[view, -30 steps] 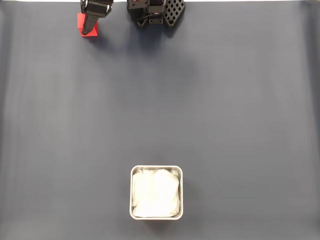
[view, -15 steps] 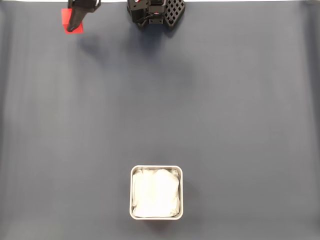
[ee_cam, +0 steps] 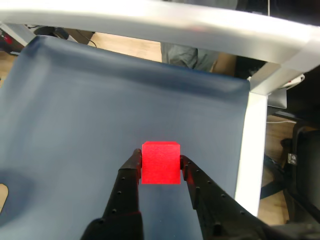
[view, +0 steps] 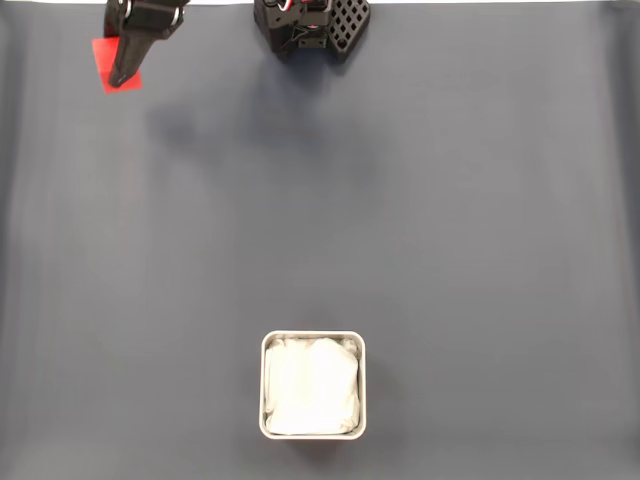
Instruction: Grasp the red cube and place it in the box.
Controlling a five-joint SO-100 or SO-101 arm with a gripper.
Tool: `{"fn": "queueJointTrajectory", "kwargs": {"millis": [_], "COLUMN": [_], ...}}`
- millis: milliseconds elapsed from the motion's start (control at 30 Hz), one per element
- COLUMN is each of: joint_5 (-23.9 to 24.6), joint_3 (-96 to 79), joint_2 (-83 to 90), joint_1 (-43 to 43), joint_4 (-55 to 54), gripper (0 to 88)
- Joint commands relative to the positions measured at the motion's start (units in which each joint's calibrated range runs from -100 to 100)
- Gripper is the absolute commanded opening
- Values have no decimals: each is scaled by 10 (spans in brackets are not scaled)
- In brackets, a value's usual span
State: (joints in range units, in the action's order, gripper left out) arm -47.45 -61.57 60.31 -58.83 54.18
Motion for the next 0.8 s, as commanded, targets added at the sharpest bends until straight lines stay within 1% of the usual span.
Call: {"fn": "queueJointTrajectory", "kwargs": {"millis": [0,767], "joint_5": [5,6], "joint_3": [35,174], "joint_2": [-7,-120], "joint_1": [29,197], "joint_4": [-23,-73], "gripper": [49,50]}}
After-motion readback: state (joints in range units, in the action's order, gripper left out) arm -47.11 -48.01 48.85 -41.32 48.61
